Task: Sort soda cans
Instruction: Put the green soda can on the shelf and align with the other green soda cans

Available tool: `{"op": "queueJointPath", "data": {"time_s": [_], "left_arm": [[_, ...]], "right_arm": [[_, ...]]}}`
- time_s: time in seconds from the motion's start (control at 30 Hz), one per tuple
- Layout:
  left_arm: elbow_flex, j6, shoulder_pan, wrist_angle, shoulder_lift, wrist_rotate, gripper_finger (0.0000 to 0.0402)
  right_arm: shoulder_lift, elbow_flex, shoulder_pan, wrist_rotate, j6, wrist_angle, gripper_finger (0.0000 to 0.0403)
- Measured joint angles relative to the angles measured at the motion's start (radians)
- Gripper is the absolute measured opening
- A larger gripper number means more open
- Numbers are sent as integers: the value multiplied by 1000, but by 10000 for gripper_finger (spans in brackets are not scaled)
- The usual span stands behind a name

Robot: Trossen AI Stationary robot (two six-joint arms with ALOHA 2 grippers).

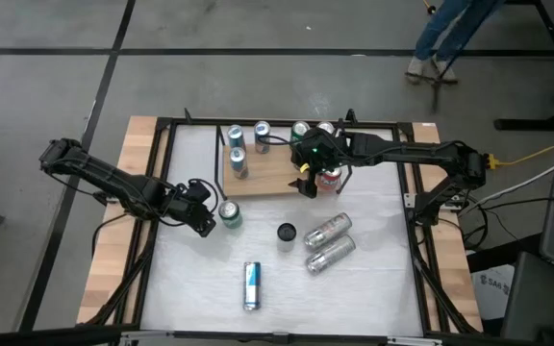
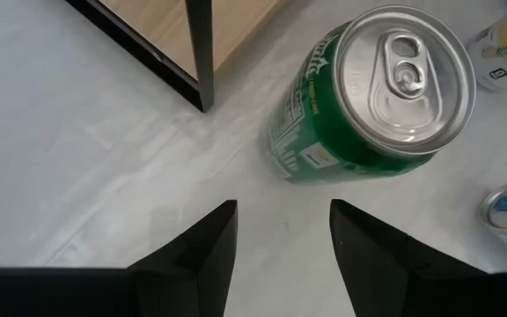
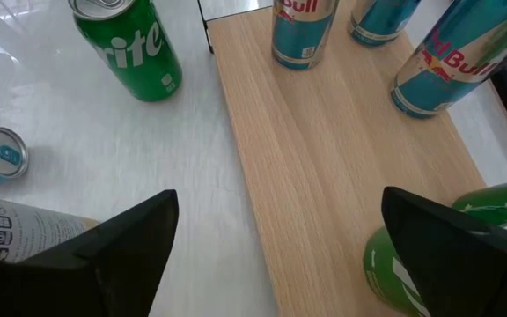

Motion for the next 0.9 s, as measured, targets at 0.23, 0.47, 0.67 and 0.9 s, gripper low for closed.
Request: {"op": "queueJointPath", "data": {"time_s": [0.23,0.47,0.67,0.9], "left_arm": [[0,0,0,0,0,-1,174],[0,0,0,0,0,-10,174],[0,0,0,0,0,-25,174],[0,1,0,0,0,-34,174]], "right_arm": [[0,0,0,0,0,7,388],[0,0,0,-7,0,8,388],[0,0,0,-35,24,92,388],[0,0,0,-191,112,355,388]]}}
